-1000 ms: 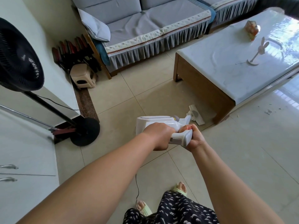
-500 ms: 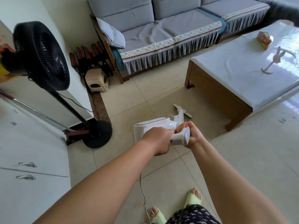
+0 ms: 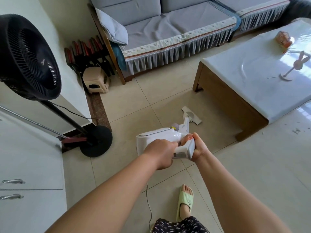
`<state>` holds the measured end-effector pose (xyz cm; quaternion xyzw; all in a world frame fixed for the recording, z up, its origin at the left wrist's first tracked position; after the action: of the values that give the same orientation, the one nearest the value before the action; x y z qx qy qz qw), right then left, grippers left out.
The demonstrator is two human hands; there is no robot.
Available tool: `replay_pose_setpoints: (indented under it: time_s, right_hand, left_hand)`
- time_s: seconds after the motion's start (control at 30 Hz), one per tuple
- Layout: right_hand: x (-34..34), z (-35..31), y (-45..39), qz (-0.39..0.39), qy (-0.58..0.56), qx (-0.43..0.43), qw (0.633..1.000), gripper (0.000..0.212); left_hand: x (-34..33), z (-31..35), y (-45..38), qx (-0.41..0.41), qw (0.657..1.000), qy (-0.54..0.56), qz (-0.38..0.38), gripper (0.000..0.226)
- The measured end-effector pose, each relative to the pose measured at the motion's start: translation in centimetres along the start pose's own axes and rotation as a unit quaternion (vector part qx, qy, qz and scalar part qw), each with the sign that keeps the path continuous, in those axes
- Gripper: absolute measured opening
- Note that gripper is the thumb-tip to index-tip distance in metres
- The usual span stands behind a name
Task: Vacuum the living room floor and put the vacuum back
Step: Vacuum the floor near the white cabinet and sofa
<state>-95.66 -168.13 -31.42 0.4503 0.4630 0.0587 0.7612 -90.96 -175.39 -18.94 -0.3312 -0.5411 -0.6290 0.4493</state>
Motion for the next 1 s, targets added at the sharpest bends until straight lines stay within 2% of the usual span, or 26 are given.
replay_pose_setpoints:
  time_s: [0.17, 0.33, 0.67, 1.0]
  right_hand:
    - [-2.5, -2.5, -1.4, 0.012, -0.002, 0.016, 1.000, 0.016]
    - [-3.6, -5.3, -2.2, 0.034, 0.007, 0.025, 0.999, 0.024]
    - [-4.7, -10.5, -3.9, 0.049, 0.018, 0.030, 0.998, 0.015]
    - [-5.5, -14.8, -4.2, 0.060, 0.036, 0.044, 0.997, 0.029]
  left_hand:
    - [1.5, -0.6, -3.6, -0.004, 1.000, 0.004, 0.002, 0.037]
    - [1.7, -0.4, -6.8, -0.004, 1.000, 0.019, -0.005, 0.030]
    - [2.1, 1.0, -11.9, -0.007, 0.999, 0.037, -0.011, 0.025]
    - [2.0, 2.7, -15.8, -0.018, 0.998, 0.054, -0.017, 0.022]
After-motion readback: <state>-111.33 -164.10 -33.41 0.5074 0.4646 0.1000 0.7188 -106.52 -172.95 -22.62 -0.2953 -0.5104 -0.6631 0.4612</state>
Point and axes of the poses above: each hand's wrist, its own y-axis away from the middle knuckle, its own x-axis out of the back of the hand, z = x × y, the point moved 8 cm from there along -y, towards the middle knuckle, and after that the axes turned 4 degrees about x, right-handed, at the moved point
